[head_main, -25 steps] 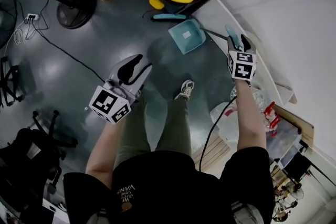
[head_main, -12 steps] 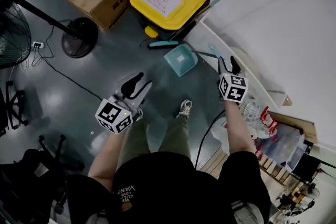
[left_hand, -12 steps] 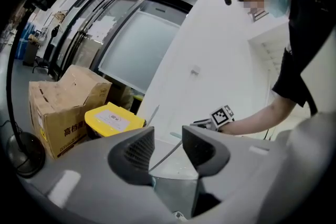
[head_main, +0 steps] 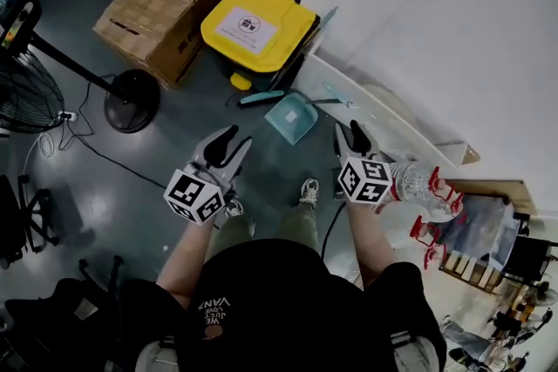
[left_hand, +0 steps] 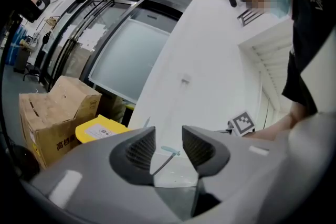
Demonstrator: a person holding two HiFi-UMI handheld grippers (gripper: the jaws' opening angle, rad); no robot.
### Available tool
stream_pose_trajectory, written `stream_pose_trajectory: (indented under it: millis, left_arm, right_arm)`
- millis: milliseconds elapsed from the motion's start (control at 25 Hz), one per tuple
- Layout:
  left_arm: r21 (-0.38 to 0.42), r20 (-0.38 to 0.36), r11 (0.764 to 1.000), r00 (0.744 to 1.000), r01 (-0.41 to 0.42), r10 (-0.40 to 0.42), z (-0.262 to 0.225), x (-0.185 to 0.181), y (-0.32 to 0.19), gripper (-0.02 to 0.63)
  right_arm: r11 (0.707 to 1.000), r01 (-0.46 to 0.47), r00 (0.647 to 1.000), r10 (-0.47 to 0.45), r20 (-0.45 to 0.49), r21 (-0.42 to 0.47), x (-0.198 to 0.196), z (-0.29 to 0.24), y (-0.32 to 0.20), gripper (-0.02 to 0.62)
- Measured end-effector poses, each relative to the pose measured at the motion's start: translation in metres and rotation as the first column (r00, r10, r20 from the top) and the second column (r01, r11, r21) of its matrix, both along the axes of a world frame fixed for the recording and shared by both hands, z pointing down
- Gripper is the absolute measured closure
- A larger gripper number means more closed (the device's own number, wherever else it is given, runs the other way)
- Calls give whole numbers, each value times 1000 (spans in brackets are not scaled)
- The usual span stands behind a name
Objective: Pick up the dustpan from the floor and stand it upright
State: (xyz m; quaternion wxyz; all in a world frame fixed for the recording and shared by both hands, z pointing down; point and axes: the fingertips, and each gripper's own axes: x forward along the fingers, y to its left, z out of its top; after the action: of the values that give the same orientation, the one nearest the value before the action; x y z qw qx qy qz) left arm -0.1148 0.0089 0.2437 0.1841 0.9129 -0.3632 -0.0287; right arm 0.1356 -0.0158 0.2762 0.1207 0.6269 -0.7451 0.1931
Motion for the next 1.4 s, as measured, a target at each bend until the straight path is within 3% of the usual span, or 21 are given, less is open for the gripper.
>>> stream_pose_trajectory:
  millis: [80,240,400,960,1400]
  left_arm:
    - [5,7,1000,1000,-17,17,-5,1,2,433]
    - [19,29,998,998,-54,54,-12,5,9,434]
    - [26,34,996,996,-84,83,-17,8,22,442]
    - [62,96,992,990,-108,102,-40,-14,47,534]
    - [79,112,994,991,-80,70,-52,-34,53,552]
  right_arm:
    - [1000,17,1000,-17,10,12,-13,-6,14,428]
    - [998,46,998,-47,36,30,-31,-15,36,562]
    - [998,54,994,-57,91,40,-40,-26,57,592]
    - [997,4,965,-23,263,74,-62,-58,109,592]
    - [995,3,968,-29,248,104,-63,-78,113,594]
